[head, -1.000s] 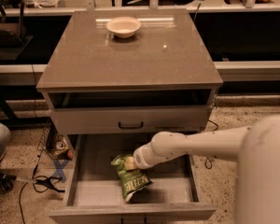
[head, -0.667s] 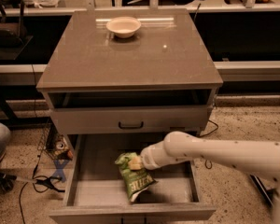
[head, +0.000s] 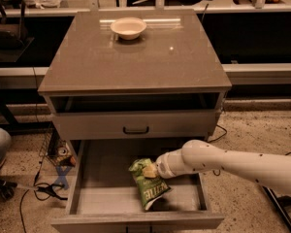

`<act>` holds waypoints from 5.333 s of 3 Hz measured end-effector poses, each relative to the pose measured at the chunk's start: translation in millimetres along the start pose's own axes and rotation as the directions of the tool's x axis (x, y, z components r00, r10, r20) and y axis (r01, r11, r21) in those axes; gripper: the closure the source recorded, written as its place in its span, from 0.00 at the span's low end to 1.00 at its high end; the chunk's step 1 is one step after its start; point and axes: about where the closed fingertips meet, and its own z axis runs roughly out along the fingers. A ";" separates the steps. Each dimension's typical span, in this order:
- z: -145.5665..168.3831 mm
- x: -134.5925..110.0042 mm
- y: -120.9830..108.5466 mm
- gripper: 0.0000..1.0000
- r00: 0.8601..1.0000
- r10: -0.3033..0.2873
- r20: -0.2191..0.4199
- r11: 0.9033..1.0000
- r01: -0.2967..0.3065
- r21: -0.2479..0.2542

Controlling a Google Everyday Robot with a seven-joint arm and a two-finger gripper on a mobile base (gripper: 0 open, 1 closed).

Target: Pick green jalapeno chip bag from middle drawer and place on counter

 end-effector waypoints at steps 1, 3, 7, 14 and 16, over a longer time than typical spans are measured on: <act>-19.9 -4.7 -4.9 1.00 0.999 -0.001 0.045 1.000 0.001 0.015; -150.0 -48.9 20.7 1.00 0.935 -0.156 0.318 0.988 0.145 0.059; -291.6 -49.6 7.1 1.00 0.813 -0.235 0.533 0.971 0.170 0.168; -347.3 -395.2 144.7 1.00 0.549 -0.642 0.535 0.766 0.497 0.409; -285.9 -427.8 145.1 1.00 0.620 -0.629 0.470 0.778 0.506 0.374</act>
Offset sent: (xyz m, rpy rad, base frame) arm -0.0057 -0.1461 0.1556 0.1185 -0.3700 -0.2069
